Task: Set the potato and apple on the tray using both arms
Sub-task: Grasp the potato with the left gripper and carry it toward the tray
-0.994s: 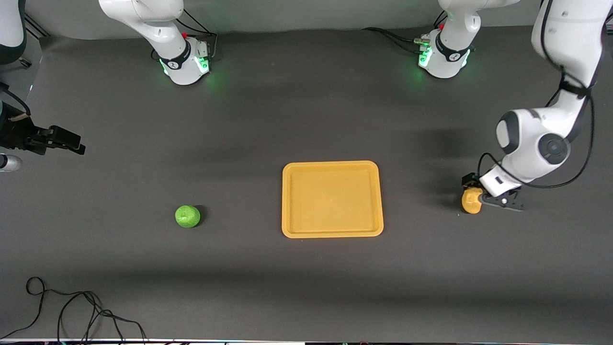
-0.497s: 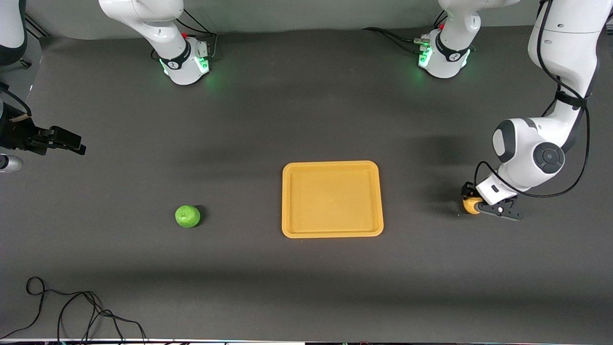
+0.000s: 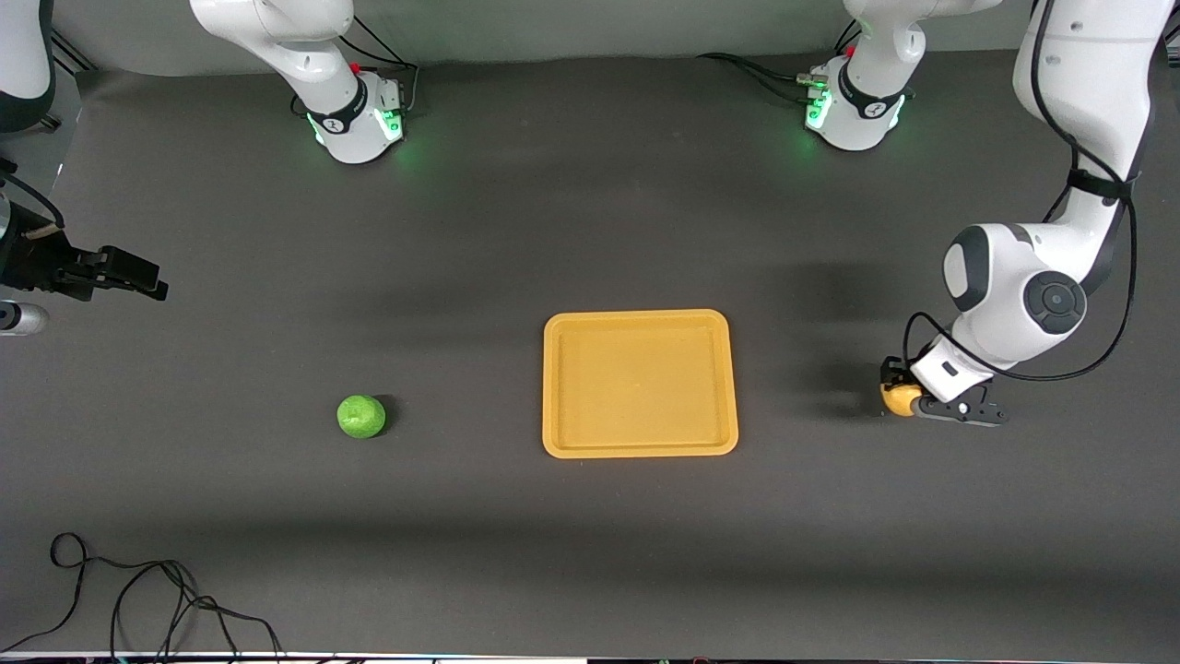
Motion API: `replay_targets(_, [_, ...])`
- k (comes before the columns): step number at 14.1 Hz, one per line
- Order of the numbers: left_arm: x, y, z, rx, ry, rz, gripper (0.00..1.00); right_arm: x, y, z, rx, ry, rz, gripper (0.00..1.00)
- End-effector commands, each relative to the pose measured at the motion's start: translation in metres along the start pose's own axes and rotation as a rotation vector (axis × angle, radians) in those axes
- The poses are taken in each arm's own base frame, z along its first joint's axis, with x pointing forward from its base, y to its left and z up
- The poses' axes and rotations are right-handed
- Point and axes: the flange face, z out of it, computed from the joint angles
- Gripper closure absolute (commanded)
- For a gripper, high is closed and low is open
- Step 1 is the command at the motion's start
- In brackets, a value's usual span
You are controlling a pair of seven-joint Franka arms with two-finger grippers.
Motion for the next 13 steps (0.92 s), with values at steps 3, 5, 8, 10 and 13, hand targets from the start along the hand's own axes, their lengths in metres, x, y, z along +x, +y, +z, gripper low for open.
replay_targets(3, [0.005,0.141,-0.031,-0.069,0.004,-0.080,0.58,-0.002,-0.002,-0.003,0.007,0.019,-0.022,0.00])
replay_targets(5, [-0.008,0.200,-0.019,-0.075,-0.019,-0.084,0.59,-0.002,-0.003,-0.003,0.007,0.019,-0.023,0.00])
replay_targets(8, [-0.020,0.272,0.006,-0.081,-0.051,-0.112,0.59,-0.002,-0.003,-0.001,0.007,0.018,-0.022,0.00])
replay_targets(10, [-0.019,0.302,0.019,-0.094,-0.060,-0.128,0.59,-0.002,-0.003,-0.001,0.007,0.018,-0.020,0.00])
replay_targets(13, [-0.010,0.312,0.041,-0.085,-0.068,-0.122,0.59,0.002,-0.018,-0.002,0.006,0.030,-0.038,0.00])
